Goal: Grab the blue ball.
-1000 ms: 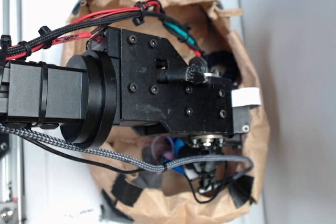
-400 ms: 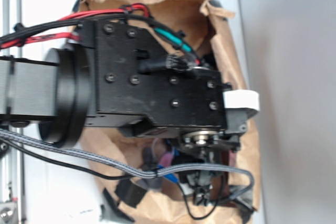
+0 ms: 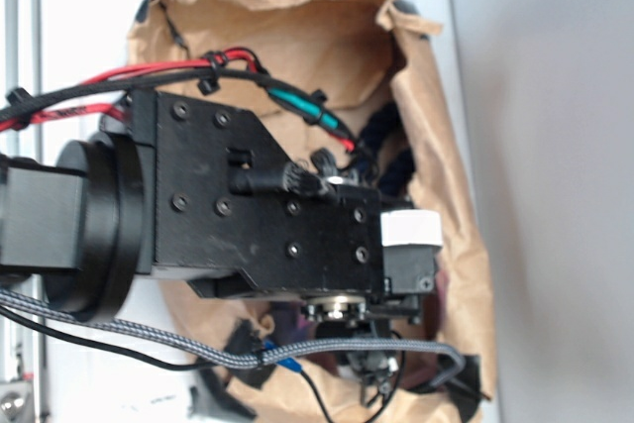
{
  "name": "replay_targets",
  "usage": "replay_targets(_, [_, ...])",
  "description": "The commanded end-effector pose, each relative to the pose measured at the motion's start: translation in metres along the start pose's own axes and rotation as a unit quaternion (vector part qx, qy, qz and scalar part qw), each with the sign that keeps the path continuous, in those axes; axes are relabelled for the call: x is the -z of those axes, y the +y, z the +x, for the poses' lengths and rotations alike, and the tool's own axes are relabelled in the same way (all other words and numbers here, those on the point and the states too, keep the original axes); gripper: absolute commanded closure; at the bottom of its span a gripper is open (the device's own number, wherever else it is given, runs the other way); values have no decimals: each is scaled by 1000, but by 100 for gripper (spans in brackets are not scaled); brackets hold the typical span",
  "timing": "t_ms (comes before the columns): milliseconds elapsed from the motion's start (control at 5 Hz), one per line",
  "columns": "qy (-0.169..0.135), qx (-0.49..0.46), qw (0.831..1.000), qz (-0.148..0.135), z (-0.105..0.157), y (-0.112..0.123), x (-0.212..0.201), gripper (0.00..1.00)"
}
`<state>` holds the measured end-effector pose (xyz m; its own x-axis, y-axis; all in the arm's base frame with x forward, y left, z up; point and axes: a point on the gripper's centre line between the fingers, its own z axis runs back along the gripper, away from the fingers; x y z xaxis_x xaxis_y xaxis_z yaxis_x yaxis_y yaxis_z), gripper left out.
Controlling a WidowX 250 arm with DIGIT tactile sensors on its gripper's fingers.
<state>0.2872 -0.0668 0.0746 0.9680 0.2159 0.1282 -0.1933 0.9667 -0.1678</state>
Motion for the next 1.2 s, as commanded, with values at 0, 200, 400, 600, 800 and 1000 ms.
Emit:
replay_targets(0, [-32,28,999,18,0,-9,17,0])
replay_targets(200, [-19,15,999,27,7,-7,25,0])
replay_targets(400, [-37,3,999,32,21,-14,26,0])
replay_targets(600, [-40,-8,999,29,37,-16,36,7])
replay_targets(800, [-40,-14,999,28,39,-17,33,100])
replay_targets(1000, [-33,-12,999,20,36,-16,24,100])
